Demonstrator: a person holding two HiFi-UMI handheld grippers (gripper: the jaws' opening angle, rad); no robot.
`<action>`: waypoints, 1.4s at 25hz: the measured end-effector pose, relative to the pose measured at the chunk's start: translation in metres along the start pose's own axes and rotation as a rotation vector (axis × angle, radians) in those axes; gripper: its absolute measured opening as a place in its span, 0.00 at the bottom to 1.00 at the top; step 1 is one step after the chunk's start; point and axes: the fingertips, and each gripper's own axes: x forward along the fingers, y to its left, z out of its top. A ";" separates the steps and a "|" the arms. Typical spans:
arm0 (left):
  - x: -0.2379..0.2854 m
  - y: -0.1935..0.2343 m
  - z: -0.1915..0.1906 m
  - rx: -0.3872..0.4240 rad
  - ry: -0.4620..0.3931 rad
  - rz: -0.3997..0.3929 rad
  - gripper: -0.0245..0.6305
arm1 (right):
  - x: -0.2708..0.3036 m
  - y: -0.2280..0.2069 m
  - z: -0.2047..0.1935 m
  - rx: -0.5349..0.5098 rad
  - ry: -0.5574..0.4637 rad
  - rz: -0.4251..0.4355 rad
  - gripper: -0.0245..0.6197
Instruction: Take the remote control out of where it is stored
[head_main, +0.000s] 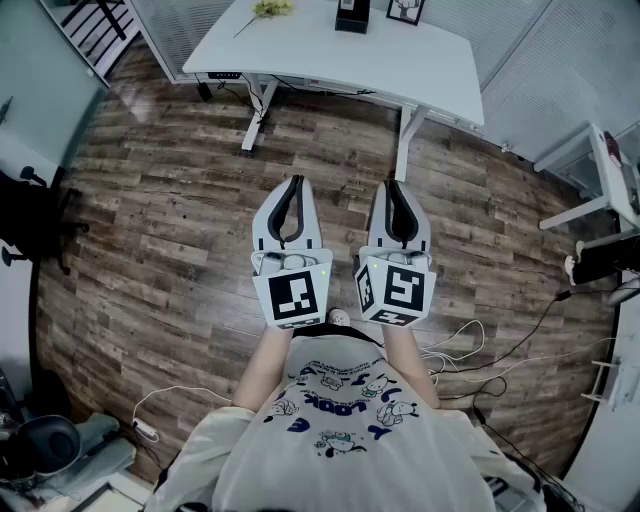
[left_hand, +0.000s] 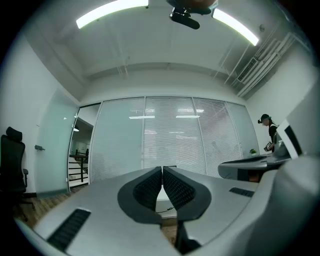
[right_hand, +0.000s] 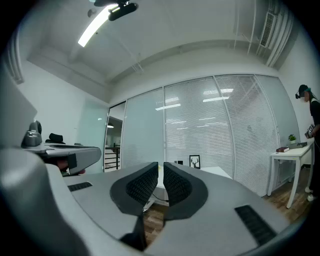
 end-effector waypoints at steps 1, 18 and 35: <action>0.002 0.001 0.001 -0.011 -0.012 0.003 0.07 | 0.002 0.000 0.000 0.000 0.000 0.000 0.12; 0.014 0.012 -0.008 -0.030 -0.005 0.008 0.07 | 0.017 0.003 -0.008 0.014 0.012 -0.009 0.12; 0.078 0.047 -0.031 -0.056 0.017 -0.033 0.07 | 0.084 0.019 -0.022 0.017 0.042 -0.042 0.12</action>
